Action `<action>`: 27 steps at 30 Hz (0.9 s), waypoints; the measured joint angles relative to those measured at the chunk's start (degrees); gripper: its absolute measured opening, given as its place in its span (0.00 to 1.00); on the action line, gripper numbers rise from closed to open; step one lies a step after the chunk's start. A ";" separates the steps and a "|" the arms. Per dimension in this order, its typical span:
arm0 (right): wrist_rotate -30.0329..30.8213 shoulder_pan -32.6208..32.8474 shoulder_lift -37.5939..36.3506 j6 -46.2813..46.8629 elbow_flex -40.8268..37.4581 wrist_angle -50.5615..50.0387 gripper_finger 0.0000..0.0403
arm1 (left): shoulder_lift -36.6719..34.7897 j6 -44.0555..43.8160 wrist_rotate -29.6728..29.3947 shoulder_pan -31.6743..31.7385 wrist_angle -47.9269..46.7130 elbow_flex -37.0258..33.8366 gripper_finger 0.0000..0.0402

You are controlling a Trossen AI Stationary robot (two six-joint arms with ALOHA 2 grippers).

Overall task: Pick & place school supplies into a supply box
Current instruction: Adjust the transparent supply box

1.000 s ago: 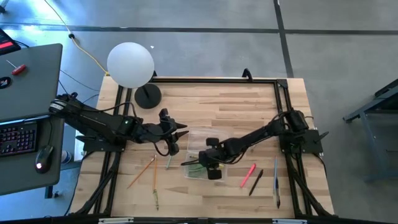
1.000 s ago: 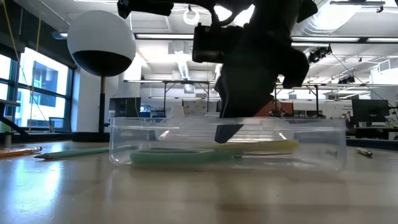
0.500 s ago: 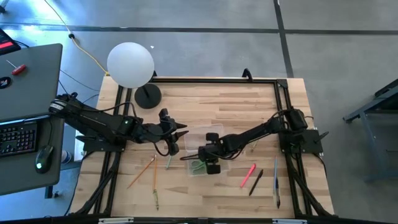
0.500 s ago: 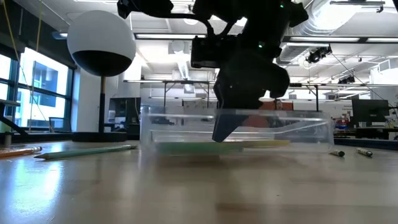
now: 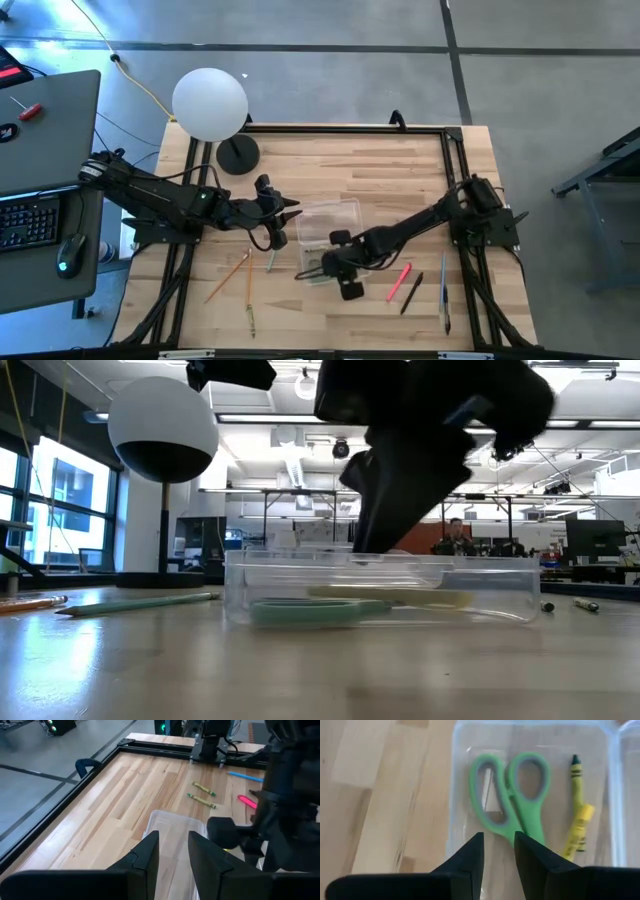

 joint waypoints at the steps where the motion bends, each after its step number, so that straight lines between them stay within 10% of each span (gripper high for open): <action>1: 0.75 0.20 0.13 -0.35 -0.35 0.70 0.22 | 0.00 0.00 0.00 0.00 0.00 0.00 0.34; 12: 2.56 -0.73 0.30 -2.49 -5.74 6.57 0.02 | 0.00 -0.04 0.00 0.00 0.04 0.01 0.34; 27: 8.57 -6.29 0.19 -3.56 -10.58 13.12 0.00 | 0.00 -0.04 0.00 0.00 0.04 0.00 0.34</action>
